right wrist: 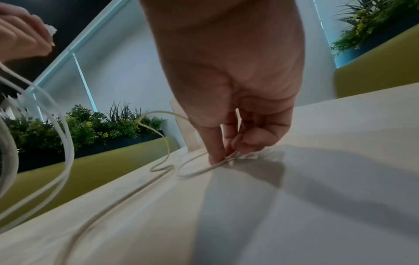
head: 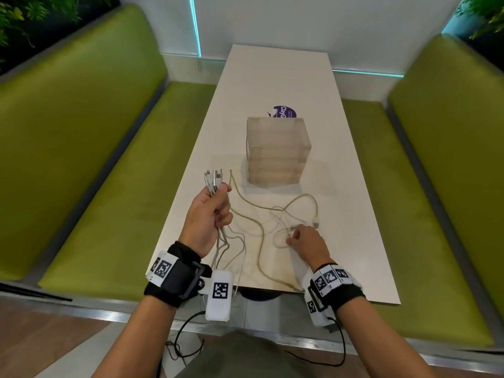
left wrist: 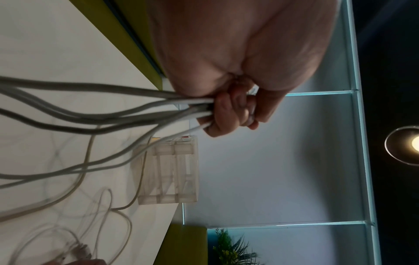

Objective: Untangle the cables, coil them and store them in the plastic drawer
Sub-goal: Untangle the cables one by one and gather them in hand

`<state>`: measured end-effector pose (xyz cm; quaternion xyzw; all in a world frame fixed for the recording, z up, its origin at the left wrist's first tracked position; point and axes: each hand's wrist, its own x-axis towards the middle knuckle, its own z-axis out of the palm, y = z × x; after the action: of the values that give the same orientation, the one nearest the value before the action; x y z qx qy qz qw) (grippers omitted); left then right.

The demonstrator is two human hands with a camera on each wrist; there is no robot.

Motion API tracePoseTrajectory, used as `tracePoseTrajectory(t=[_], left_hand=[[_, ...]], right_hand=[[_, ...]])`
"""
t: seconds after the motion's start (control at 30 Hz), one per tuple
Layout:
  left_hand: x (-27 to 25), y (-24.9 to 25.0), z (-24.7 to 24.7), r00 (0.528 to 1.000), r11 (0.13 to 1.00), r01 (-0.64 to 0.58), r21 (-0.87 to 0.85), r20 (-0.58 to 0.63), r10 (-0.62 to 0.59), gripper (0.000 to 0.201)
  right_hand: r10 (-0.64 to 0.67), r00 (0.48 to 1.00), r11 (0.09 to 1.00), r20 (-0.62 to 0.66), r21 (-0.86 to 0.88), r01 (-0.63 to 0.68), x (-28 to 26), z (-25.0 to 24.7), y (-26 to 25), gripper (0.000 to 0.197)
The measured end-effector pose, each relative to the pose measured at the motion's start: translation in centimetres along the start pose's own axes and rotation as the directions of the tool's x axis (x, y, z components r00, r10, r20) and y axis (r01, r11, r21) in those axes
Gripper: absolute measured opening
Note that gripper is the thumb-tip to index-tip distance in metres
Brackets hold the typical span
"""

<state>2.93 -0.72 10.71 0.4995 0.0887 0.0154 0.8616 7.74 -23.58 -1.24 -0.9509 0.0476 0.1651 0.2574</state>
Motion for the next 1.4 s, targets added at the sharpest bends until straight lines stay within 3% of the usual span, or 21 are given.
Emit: tracePoseTrajectory(t=[0.1,0.27,0.5,0.67,0.93,1.03,1.13,1.23,1.4], left_hand=[[0.0,-0.2,-0.3,1.000,1.000,0.002,-0.004,0.001,-0.002,0.017],[0.1,-0.2,-0.7,1.000,1.000,0.004,0.016,-0.008,-0.004,0.017],[0.2,-0.6,-0.5,1.000,0.998,0.024,0.050,-0.021,-0.023,0.018],[0.3,-0.8,-0.2,1.000,0.997,0.029,0.066,-0.008,-0.029,0.017],[0.3,-1.2,0.5,0.999,0.997,0.020,0.072,0.041,-0.023,0.017],[0.4,-1.5,0.6,0.999,0.997,0.008,0.083,0.051,-0.012,0.018],[0.3,-1.9,1.4,0.998,0.989,-0.007,0.147,0.063,-0.002,0.020],[0.1,-2.3,2.5,0.994,0.985,-0.008,0.175,0.105,-0.010,0.021],[-0.1,-2.3,3.3,0.988,0.992,0.016,0.126,0.150,-0.035,0.024]], right_hand=[[-0.003,1.000,0.999,0.002,-0.035,0.003,0.2,0.1,-0.3,0.010],[-0.060,0.997,0.996,-0.040,-0.075,0.057,-0.3,-0.6,-0.7,0.017],[-0.159,0.965,0.970,-0.210,0.151,0.193,-0.9,-4.4,-0.9,0.002],[-0.312,0.914,0.926,-0.261,0.133,0.354,-1.4,-6.6,-2.0,0.013],[-0.376,0.887,0.822,-0.268,0.345,0.453,-2.7,-7.9,-3.8,0.012],[-0.400,0.876,0.746,-0.268,0.460,0.481,-3.7,-8.5,-4.7,0.010],[-0.424,0.885,0.640,-0.191,0.628,0.442,-4.8,-9.2,-6.2,0.012],[-0.485,0.859,0.592,-0.167,0.660,0.462,-5.4,-9.5,-8.0,0.007],[-0.464,0.848,0.525,-0.258,0.691,0.498,-5.5,-9.3,-10.0,0.015]])
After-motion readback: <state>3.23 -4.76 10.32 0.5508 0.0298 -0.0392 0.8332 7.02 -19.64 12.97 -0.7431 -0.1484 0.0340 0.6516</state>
